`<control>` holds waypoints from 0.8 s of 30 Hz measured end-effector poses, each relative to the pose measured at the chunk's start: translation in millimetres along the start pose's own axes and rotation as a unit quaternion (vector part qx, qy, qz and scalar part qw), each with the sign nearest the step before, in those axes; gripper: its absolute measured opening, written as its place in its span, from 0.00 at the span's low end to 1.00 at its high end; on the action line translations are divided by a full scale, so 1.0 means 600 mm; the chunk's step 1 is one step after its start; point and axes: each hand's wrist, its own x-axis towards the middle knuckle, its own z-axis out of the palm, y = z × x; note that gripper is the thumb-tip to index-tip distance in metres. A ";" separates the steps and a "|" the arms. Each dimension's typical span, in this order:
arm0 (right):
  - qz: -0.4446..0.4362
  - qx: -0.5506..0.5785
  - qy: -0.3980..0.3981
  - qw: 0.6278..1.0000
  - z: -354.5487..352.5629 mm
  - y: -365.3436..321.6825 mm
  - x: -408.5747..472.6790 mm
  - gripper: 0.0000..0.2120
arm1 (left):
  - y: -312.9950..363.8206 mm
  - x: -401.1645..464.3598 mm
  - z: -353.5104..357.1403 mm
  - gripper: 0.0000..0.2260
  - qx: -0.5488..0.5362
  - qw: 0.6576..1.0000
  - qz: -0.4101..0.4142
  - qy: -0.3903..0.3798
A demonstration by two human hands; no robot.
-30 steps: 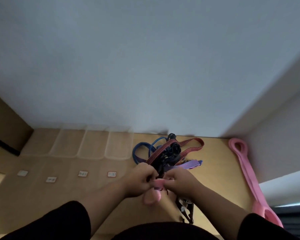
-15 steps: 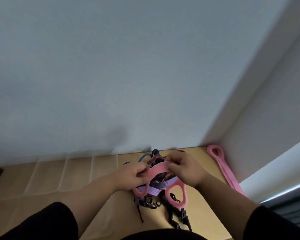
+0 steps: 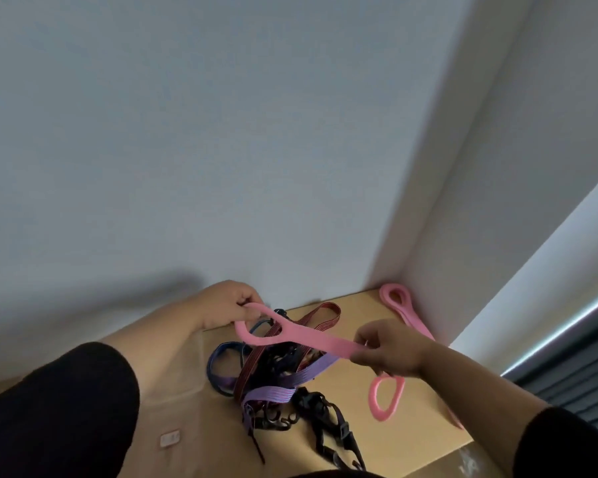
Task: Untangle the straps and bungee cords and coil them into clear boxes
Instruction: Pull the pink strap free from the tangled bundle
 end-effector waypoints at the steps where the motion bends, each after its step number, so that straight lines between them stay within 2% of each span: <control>1: 0.011 0.013 -0.018 1.000 0.001 0.015 -0.004 0.08 | 0.011 0.013 0.002 0.06 0.024 1.000 0.000 -0.003; 6: 0.045 0.079 -0.046 0.995 0.001 0.083 -0.034 0.08 | 0.080 0.091 0.020 0.07 0.075 0.997 -0.002 0.010; 17: 0.104 0.285 -0.008 0.953 -0.010 0.262 -0.134 0.08 | 0.250 0.245 0.080 0.06 0.157 0.985 0.003 0.072; 21: 0.141 0.346 0.025 0.927 0.000 0.330 -0.164 0.03 | 0.313 0.303 0.121 0.13 0.219 0.972 -0.003 0.084; 24: 0.182 0.371 0.047 0.910 0.011 0.376 -0.182 0.06 | 0.334 0.340 0.149 0.17 0.227 0.971 0.011 0.076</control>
